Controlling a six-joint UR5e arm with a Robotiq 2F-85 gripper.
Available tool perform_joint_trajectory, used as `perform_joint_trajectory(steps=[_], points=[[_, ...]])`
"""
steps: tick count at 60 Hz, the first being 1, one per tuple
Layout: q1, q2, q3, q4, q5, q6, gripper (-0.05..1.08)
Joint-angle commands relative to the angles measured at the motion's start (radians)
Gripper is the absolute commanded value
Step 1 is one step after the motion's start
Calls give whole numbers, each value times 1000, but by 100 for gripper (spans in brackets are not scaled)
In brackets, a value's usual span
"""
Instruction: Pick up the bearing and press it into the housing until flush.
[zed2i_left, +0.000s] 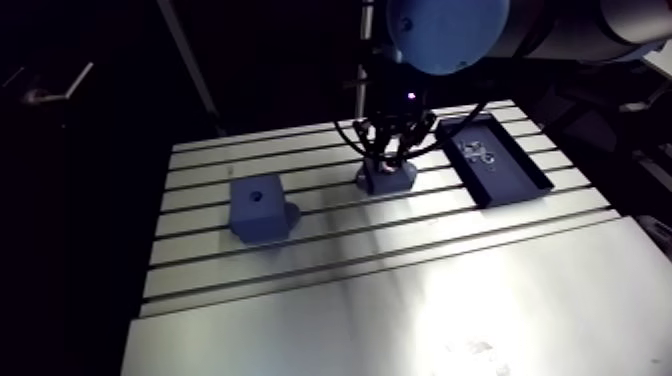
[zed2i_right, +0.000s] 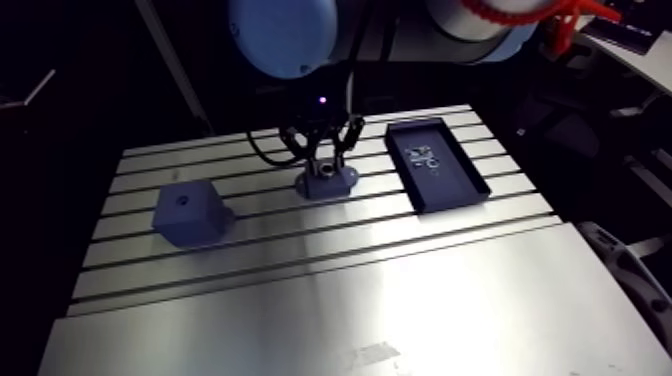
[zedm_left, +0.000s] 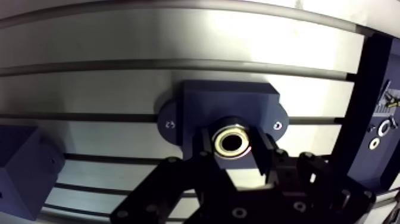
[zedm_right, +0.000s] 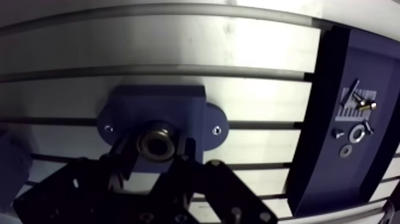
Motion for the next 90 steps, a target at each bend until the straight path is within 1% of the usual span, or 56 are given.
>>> perform_joint_trajectory(steps=[1, 66, 67, 68, 69, 70, 71, 73, 74, 75, 76, 77, 78, 79, 80, 81, 82, 90], points=[[0, 0, 0, -3, 0, 0, 57], [-4, 2, 3, -4, 2, -17, 56], [-3, 0, 3, -4, 2, -17, 51], [-3, 0, 3, -4, 2, -17, 51], [-4, 0, 1, -4, 2, -17, 42], [-4, 0, 1, -4, 2, -17, 42], [-4, -1, 1, -4, 0, -17, 37], [-4, -3, 0, -4, 1, -17, 36], [-4, -4, -2, -4, 1, -17, 32], [-4, -4, -2, -4, 1, -17, 32], [-4, -6, -5, -3, 0, -17, 25], [-4, -6, -5, -3, 0, -17, 25], [-3, -9, -8, -2, 0, -17, 17], [-3, -9, -8, -2, 0, -17, 17], [-3, -13, -9, 0, 0, -17, 8], [-3, -13, -9, 0, 0, -17, 8], [-3, -19, -11, 2, 0, -17, 3], [-3, -38, -19, 7, 0, -17, 2]])
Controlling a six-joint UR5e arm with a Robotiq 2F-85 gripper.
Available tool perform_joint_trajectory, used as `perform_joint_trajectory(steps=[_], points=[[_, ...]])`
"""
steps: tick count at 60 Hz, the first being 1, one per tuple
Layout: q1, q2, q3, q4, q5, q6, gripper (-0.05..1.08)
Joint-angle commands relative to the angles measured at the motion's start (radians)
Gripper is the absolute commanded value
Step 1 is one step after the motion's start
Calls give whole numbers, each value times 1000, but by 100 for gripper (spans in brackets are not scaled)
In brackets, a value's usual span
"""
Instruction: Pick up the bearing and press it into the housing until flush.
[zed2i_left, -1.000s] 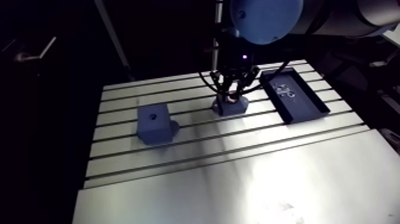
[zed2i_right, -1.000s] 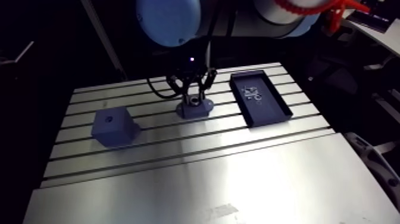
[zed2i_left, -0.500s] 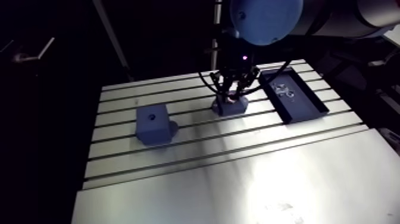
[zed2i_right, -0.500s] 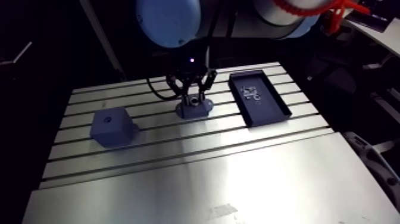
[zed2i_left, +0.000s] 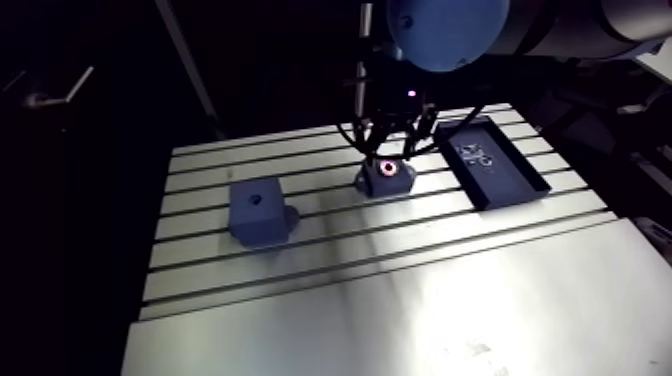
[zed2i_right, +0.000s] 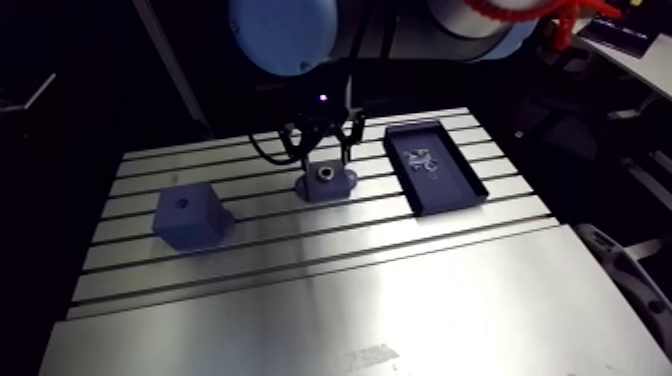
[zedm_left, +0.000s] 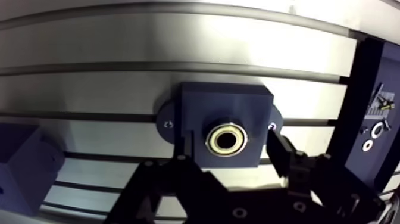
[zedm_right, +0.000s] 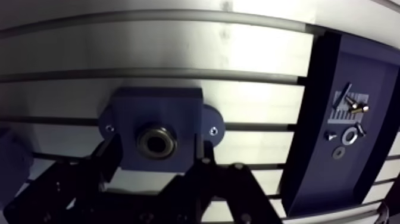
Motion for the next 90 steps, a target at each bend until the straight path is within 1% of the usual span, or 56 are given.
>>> perform_joint_trajectory(steps=[1, 8, 9, 10, 11, 12, 13, 14, 15, 16, 17, 18, 19, 20, 21, 22, 27, 28, 34, 42, 46, 52, 65, 74, 81, 90], points=[[1, -28, -14, 14, -1, -1, 1], [2, -38, -16, 34, 1, 0, 2], [2, -41, -17, 44, 1, -1, 12], [2, -41, -17, 44, 1, -1, 12], [4, -43, -19, 52, 4, 1, 37], [4, -43, -19, 52, 4, 1, 37], [4, -48, -20, 59, 3, 12, 67], [4, -48, -20, 59, 3, 12, 67], [5, -56, -23, 66, 0, 16, 87], [5, -56, -23, 66, 0, 16, 87], [5, -65, -25, 69, 0, 17, 95], [5, -65, -25, 69, 0, 17, 95], [7, -73, -24, 69, -3, 17, 102], [7, -73, -24, 69, -3, 17, 102], [7, -79, -26, 77, -5, 21, 106], [4, -83, -28, 98, -5, 27, 107], [2, -82, -35, 145, -2, 33, 108], [1, -80, -36, 153, 1, 35, 108], [-2, -76, -33, 152, 4, 33, 108], [1, -70, -31, 150, 1, 35, 108], [1, -67, -32, 139, 1, 35, 108], [1, -53, -25, 92, 2, 34, 108], [1, -36, -18, 61, 1, 32, 108], [-1, -16, -16, 49, 5, 32, 108], [-1, -14, -16, 44, 16, 34, 108], [-1, -5, -14, 39, 18, 34, 108]])
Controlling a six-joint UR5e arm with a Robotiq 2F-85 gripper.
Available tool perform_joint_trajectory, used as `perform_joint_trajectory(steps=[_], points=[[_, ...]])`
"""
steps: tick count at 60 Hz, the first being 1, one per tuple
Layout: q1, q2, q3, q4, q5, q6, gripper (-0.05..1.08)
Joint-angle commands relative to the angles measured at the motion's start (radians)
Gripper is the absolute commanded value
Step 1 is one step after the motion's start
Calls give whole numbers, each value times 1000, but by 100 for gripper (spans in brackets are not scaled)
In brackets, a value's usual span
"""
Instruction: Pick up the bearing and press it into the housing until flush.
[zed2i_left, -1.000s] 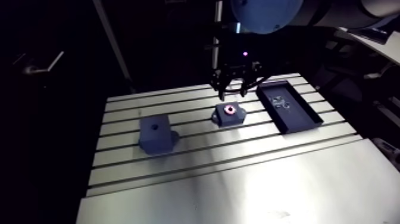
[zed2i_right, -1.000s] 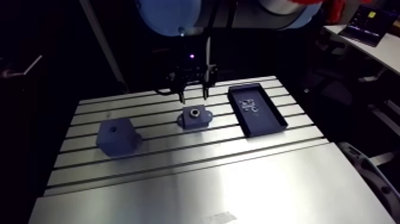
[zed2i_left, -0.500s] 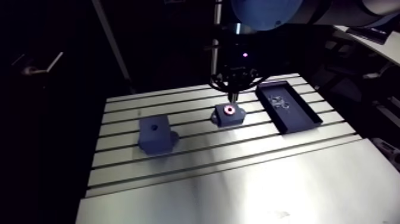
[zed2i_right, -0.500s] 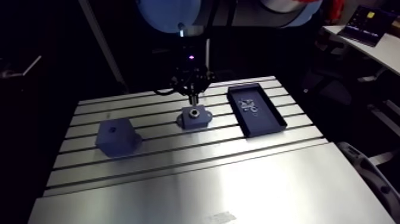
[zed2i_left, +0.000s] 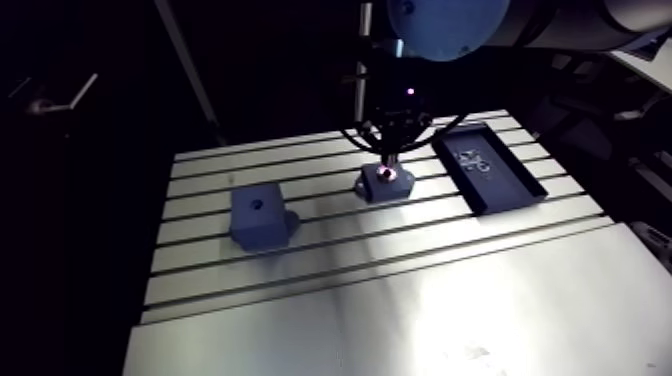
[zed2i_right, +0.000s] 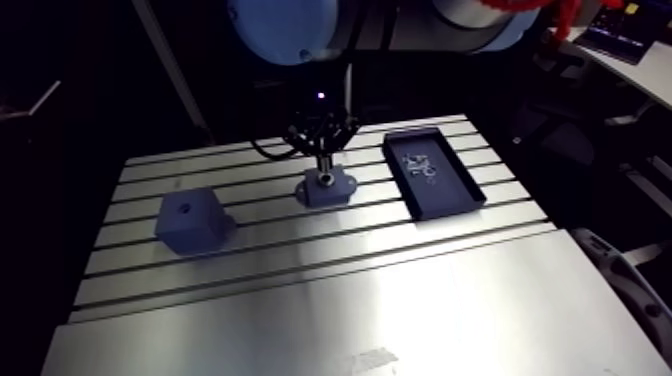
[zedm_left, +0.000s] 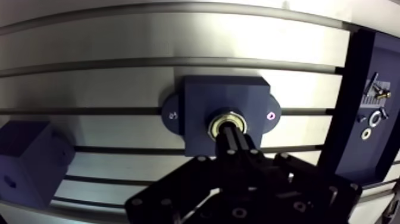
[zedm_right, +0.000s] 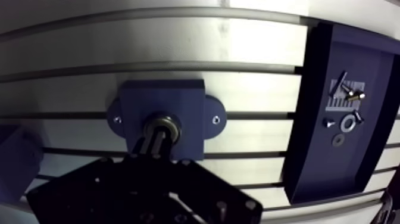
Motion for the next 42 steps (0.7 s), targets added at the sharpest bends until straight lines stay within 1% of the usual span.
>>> perform_joint_trajectory(steps=[1, 42], points=[[0, 13, 2, -11, 7, 1, 108], [-3, 16, 13, -28, 5, -5, 108]])
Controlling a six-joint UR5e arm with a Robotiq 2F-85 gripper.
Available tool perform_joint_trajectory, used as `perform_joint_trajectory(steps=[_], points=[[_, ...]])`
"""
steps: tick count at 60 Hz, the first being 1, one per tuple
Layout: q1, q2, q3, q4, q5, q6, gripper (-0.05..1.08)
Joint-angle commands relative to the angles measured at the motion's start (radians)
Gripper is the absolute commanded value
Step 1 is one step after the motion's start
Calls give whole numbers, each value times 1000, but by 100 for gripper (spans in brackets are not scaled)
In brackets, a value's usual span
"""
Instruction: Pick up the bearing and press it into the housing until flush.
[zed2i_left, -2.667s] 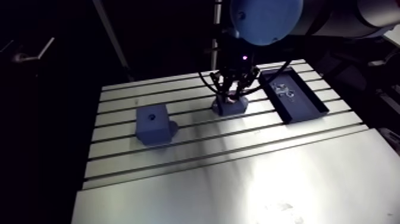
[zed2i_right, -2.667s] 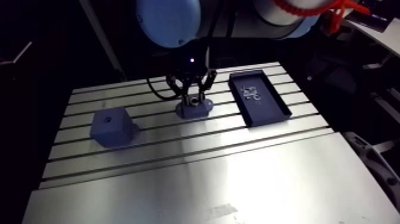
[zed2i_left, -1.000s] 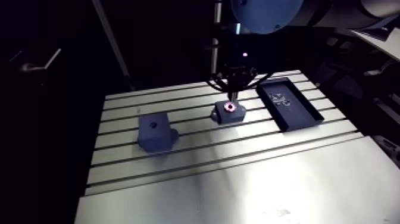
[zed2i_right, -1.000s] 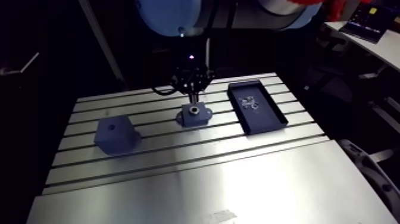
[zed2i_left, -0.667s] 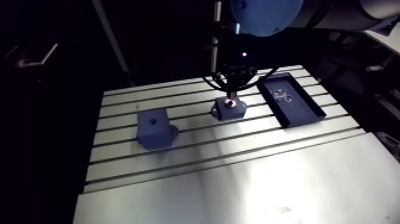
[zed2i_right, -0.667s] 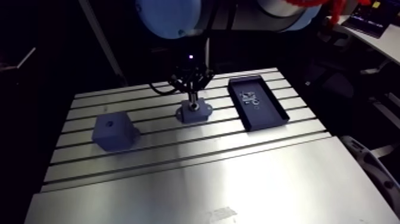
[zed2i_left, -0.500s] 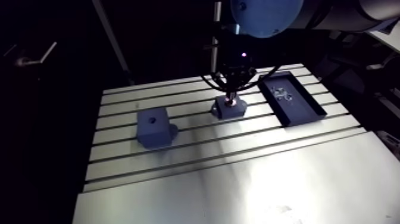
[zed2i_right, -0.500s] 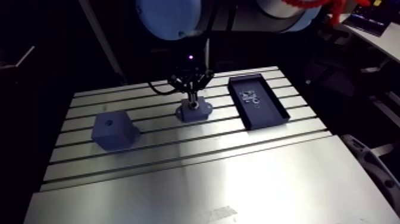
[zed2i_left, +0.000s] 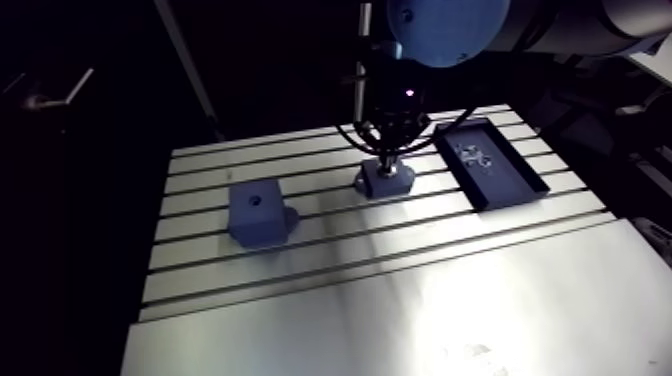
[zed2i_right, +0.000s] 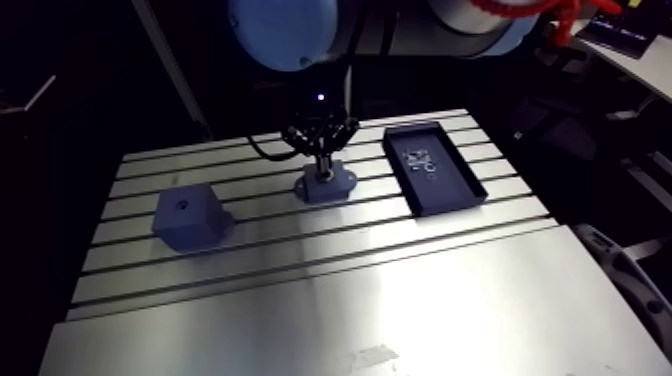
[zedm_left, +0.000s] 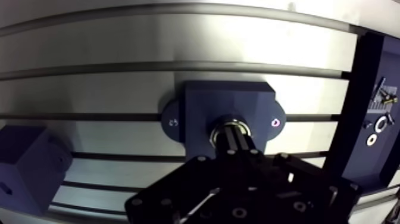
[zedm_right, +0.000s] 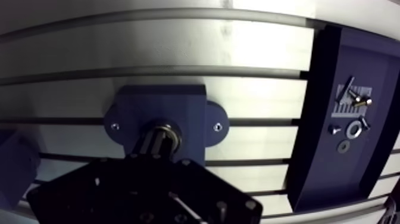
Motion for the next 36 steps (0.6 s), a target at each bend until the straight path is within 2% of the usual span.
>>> perform_joint_trajectory(steps=[1, 36], points=[[-2, 0, 3, -1, 0, -3, 108], [-5, 0, 11, -2, -1, -6, 108]])
